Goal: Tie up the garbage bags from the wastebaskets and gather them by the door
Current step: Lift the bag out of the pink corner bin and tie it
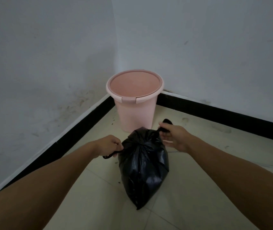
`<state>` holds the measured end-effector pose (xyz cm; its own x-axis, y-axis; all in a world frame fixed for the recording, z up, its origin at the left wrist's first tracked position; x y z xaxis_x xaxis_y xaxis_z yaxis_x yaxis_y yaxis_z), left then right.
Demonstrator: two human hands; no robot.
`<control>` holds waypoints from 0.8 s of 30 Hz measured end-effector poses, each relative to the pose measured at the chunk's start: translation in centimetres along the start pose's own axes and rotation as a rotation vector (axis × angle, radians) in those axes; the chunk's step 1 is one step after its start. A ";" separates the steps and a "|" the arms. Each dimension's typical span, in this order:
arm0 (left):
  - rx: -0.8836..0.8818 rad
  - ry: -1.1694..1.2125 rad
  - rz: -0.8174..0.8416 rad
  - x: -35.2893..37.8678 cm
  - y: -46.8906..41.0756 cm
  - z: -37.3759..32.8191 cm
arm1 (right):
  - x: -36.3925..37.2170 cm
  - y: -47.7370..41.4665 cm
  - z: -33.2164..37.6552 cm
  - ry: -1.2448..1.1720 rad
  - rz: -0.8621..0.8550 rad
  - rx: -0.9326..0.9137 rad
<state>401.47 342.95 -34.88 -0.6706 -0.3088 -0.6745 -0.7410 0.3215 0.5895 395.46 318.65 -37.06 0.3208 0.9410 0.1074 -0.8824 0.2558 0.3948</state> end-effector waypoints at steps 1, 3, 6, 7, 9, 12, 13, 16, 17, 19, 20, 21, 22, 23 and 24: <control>-0.004 -0.037 -0.001 0.0 0.0 -0.1 | 0.8 0.0 -0.4 -0.159 0.037 0.048; -0.020 -0.070 0.007 0.0 0.0 -0.1 | 2.1 -0.1 -1.2 -0.321 0.047 0.091; -0.045 -0.041 0.008 0.0 -0.3 0.1 | 3.4 0.0 -4.0 -0.193 -0.043 0.143; -0.044 -0.018 0.003 0.0 -0.3 0.2 | 3.7 -0.2 -4.8 -0.127 -0.093 0.117; -0.043 0.034 -0.008 -0.1 -0.3 0.4 | 3.8 -0.9 -5.2 0.100 -0.221 -0.101; -0.056 0.066 -0.020 -0.4 -0.3 1.2 | 4.6 -0.7 -2.9 0.539 -0.351 -0.508; -0.061 0.078 -0.020 -0.5 -0.3 1.5 | 5.0 -0.2 -1.9 0.573 -0.358 -0.606; -0.085 0.139 -0.029 -1.1 -0.3 2.1 | 6.1 0.4 -0.5 0.476 -0.290 -0.726; -0.093 0.168 -0.039 -1.4 -0.3 2.2 | 6.5 0.4 -0.2 0.442 -0.251 -0.724; -0.112 0.211 -0.072 -2.1 -0.4 2.3 | 7.5 0.6 0.3 0.325 -0.163 -0.699; -0.123 0.227 -0.094 -2.4 -0.4 2.5 | 8.1 0.8 0.6 0.246 -0.117 -0.666; -0.132 0.243 -0.118 -2.8 -0.5 2.7 | 8.6 1.1 1.1 0.174 -0.068 -0.619; -0.140 0.269 -0.141 -3.1 -0.5 2.9 | 9.2 1.2 1.3 0.126 -0.026 -0.563; -0.145 0.303 -0.163 -3.5 -0.5 3.2 | 9.7 1.2 1.3 0.113 0.014 -0.518; -0.148 0.340 -0.180 -3.8 -0.5 3.3 | 9.8 1.1 1.2 0.141 0.033 -0.487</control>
<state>404.48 346.97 -34.08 -0.4847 -0.6345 -0.6021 -0.8279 0.1108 0.5498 398.03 327.93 -34.45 0.2699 0.9626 -0.0253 -0.9602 0.2671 -0.0817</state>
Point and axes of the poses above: each hand's wrist, its own y-axis away from the middle knuckle, its own x-axis out of the palm, z = x × y, the point moved 6 cm from there along -y, towards the middle knuckle, and after that the axes turned 11 degrees about -x, right-handed, at the moved point
